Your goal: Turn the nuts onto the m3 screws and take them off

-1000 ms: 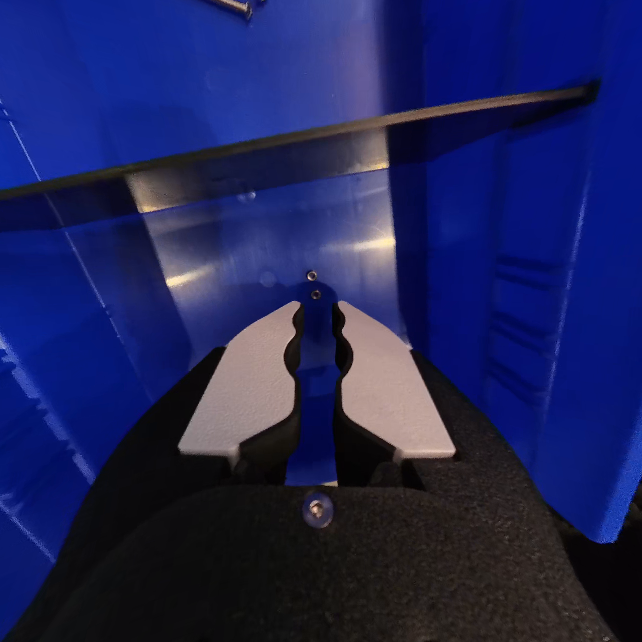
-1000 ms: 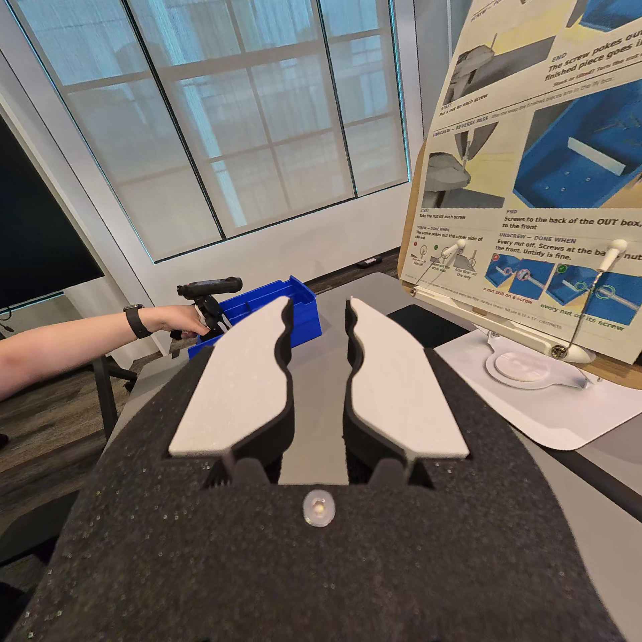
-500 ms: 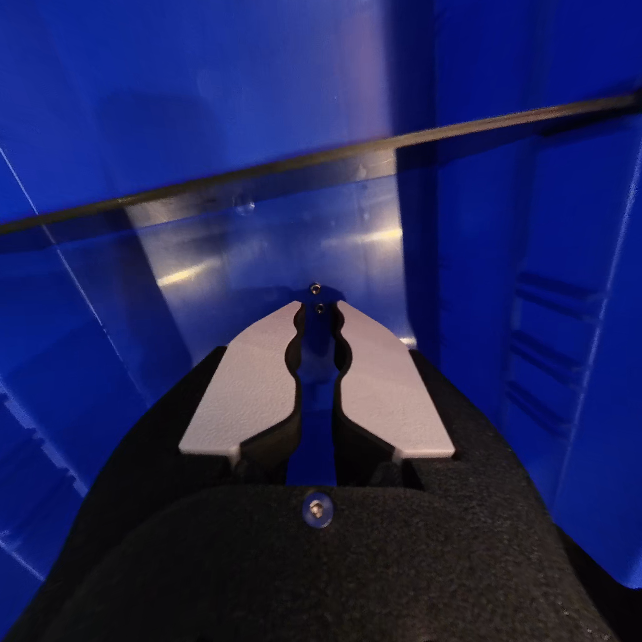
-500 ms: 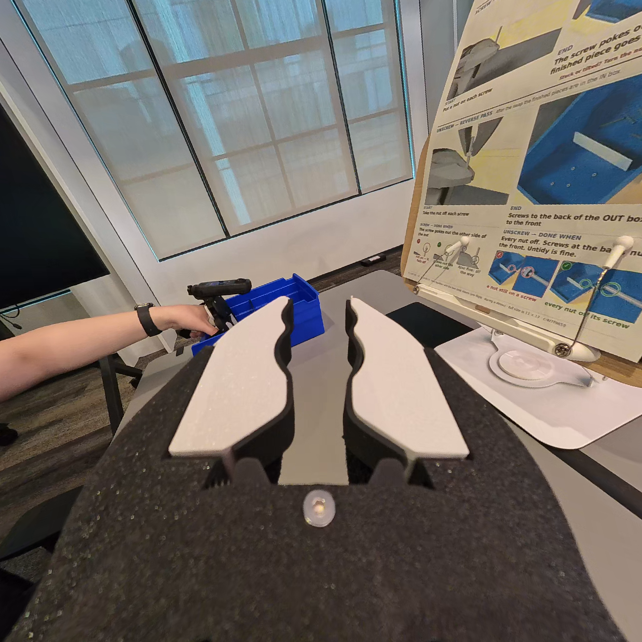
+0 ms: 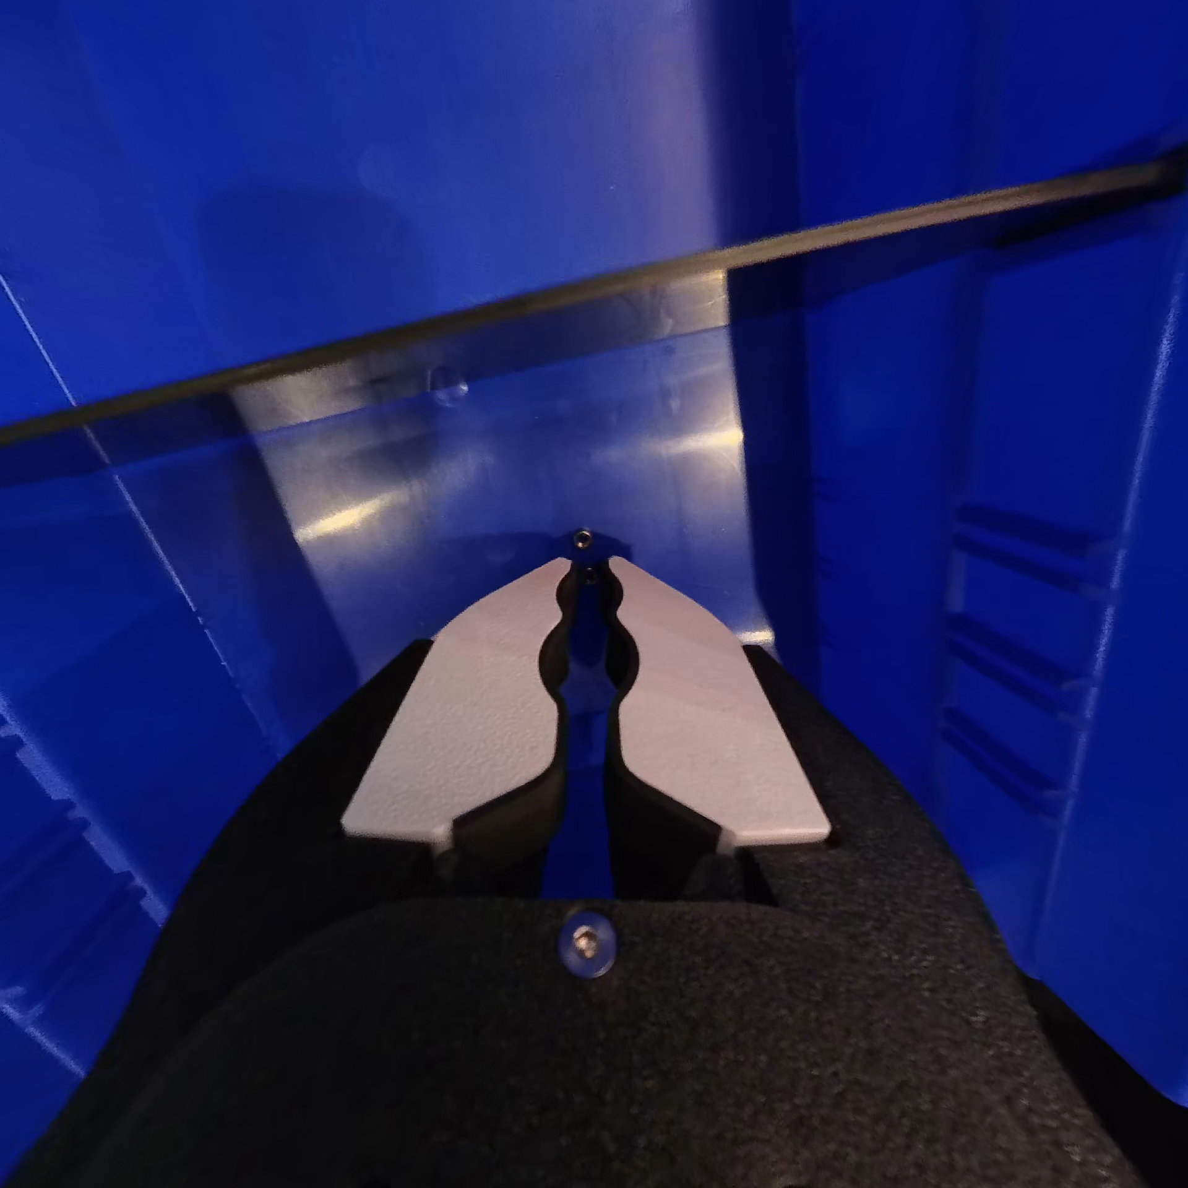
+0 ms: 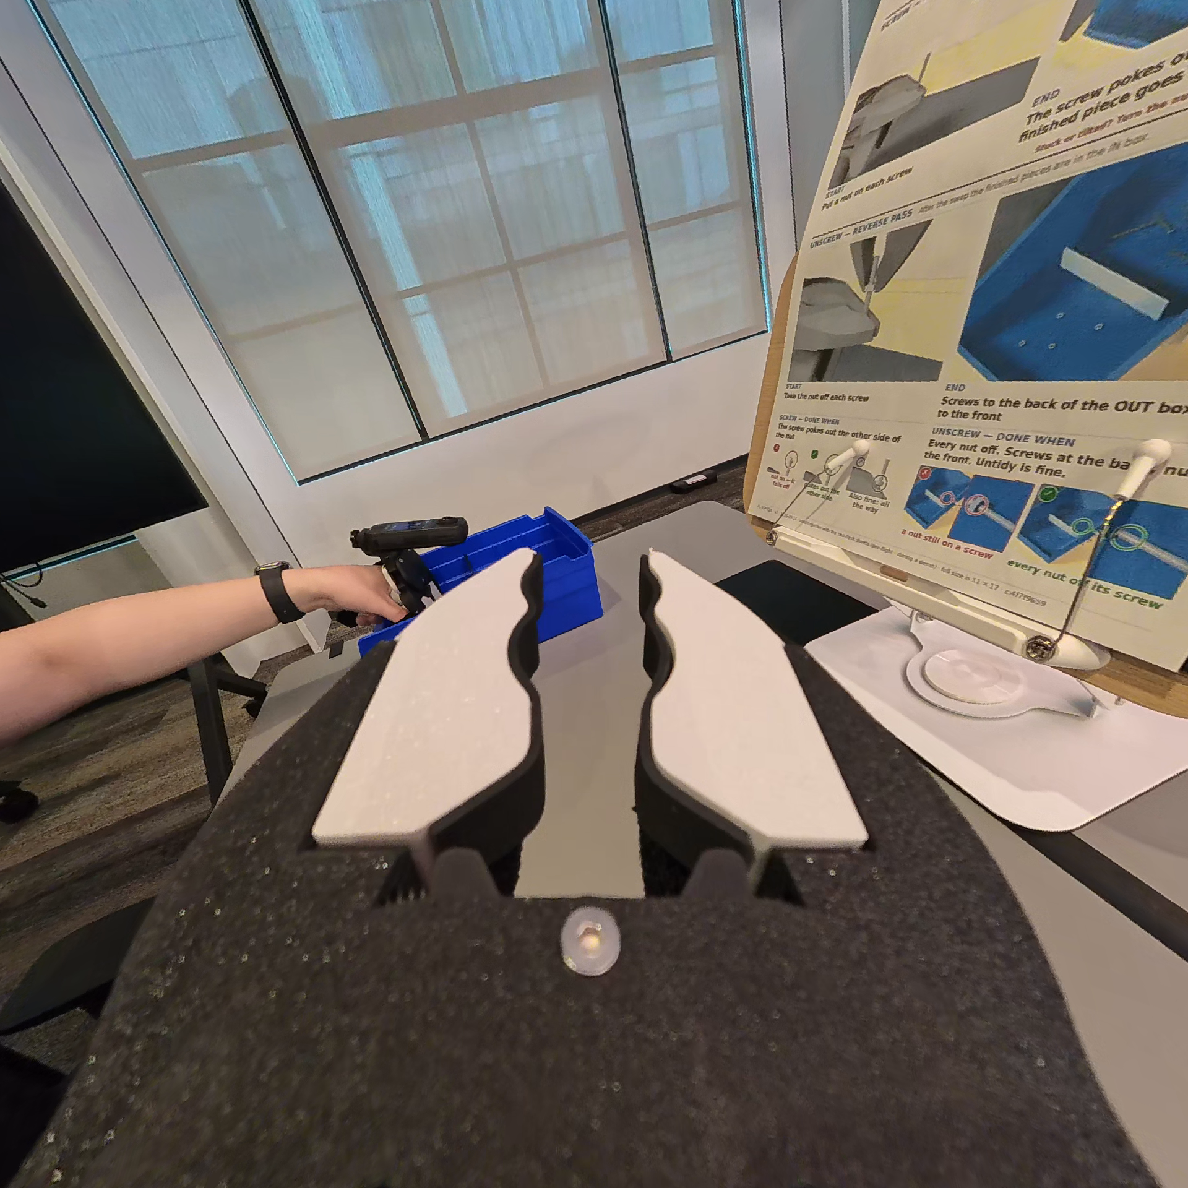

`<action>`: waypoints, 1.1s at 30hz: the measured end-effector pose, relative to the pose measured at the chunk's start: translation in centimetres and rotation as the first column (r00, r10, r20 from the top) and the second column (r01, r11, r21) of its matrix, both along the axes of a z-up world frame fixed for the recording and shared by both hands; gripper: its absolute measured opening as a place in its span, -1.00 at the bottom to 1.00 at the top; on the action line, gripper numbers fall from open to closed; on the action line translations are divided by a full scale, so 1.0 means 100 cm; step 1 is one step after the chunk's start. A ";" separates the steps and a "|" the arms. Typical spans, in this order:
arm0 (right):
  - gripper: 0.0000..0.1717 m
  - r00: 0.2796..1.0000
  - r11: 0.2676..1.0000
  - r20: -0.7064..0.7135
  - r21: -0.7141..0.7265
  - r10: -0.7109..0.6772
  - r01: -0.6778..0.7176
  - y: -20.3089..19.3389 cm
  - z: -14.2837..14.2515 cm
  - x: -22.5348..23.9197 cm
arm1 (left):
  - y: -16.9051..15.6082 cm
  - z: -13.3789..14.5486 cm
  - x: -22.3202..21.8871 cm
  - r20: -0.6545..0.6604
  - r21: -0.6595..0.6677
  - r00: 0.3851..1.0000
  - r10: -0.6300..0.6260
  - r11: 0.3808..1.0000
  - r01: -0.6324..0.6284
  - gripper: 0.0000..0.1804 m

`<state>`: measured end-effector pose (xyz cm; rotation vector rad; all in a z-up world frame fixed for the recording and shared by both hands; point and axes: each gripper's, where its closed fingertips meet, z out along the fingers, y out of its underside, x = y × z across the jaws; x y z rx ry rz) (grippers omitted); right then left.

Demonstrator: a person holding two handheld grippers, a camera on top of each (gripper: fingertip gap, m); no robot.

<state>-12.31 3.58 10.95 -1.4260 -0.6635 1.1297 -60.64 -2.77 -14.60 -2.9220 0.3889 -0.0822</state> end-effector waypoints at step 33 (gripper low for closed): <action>-0.67 0.996 0.997 0.051 -0.005 -0.073 0.073 0.008 -0.012 0.018 | 0.008 0.177 0.273 0.085 0.347 0.732 -0.675 0.709 0.614 -0.94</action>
